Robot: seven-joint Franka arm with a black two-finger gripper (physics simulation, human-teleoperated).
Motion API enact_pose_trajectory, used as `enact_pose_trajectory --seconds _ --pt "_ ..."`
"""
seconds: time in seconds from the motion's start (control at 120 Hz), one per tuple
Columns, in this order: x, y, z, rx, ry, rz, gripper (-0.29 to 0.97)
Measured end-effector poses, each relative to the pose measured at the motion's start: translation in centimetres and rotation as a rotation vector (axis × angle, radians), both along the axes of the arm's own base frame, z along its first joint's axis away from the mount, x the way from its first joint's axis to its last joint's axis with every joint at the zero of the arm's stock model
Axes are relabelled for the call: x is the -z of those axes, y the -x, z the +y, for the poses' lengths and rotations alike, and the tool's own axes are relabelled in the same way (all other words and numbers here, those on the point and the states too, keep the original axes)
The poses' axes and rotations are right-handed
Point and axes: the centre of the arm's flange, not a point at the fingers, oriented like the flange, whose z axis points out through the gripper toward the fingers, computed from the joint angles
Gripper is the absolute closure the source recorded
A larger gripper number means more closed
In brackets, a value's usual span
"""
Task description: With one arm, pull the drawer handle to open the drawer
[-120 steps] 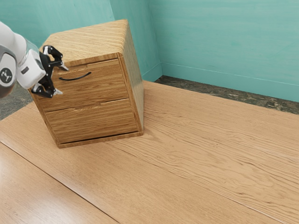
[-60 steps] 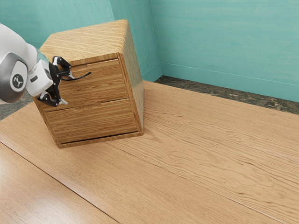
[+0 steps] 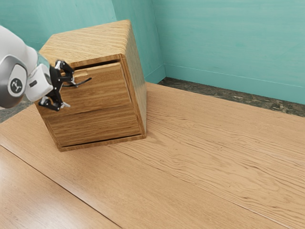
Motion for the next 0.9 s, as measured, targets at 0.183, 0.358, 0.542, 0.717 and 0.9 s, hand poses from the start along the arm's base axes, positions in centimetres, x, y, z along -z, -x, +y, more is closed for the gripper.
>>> enact_pose_trajectory --seconds 0.183,0.358,0.542,0.717,0.9 --pt "-0.1 1.3 -0.9 0.007 -0.013 0.008 0.35" --pt "-0.2 1.7 -1.5 0.014 -0.014 0.008 0.36" --pt "0.1 2.4 -2.1 0.022 -0.015 0.018 0.31" --pt "0.5 3.3 -2.5 0.024 -0.023 0.030 0.26" --pt "0.7 4.4 -2.9 0.022 -0.030 0.032 0.25"
